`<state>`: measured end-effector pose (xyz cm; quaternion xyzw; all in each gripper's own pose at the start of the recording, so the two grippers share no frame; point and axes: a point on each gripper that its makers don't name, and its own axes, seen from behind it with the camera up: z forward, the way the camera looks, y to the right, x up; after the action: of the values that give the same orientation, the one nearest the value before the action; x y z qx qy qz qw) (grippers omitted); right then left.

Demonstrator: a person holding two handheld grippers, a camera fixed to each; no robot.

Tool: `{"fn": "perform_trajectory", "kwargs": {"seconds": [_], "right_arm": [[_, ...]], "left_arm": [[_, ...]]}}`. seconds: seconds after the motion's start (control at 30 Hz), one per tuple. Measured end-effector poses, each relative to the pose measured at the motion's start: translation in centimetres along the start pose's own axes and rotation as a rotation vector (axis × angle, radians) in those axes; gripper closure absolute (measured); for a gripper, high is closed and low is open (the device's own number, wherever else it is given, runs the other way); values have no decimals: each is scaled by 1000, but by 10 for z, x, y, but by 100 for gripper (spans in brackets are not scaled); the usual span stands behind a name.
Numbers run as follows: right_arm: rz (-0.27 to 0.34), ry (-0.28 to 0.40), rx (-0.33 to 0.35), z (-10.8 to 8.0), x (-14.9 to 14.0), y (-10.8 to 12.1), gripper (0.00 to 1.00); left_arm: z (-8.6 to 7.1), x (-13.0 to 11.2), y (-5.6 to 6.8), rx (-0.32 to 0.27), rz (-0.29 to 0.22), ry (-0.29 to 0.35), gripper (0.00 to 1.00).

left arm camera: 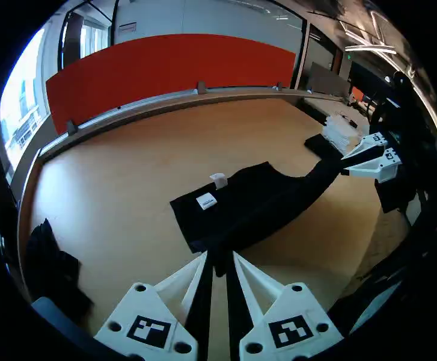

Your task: Fold towel

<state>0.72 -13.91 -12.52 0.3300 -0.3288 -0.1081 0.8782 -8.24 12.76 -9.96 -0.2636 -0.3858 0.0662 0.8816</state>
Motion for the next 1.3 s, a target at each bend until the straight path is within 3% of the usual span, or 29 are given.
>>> {"fn": "perform_trajectory", "kwargs": {"seconds": [0.3, 0.8, 1.3], "right_arm": [[-3, -36, 10, 18, -6, 7, 84], [32, -95, 6, 62, -8, 40, 84], [34, -147, 7, 86, -23, 57, 84]], "left_arm": [[16, -1, -8, 10, -13, -12, 86], [71, 2, -29, 22, -9, -51, 86], [101, -3, -40, 27, 16, -98, 86]]}}
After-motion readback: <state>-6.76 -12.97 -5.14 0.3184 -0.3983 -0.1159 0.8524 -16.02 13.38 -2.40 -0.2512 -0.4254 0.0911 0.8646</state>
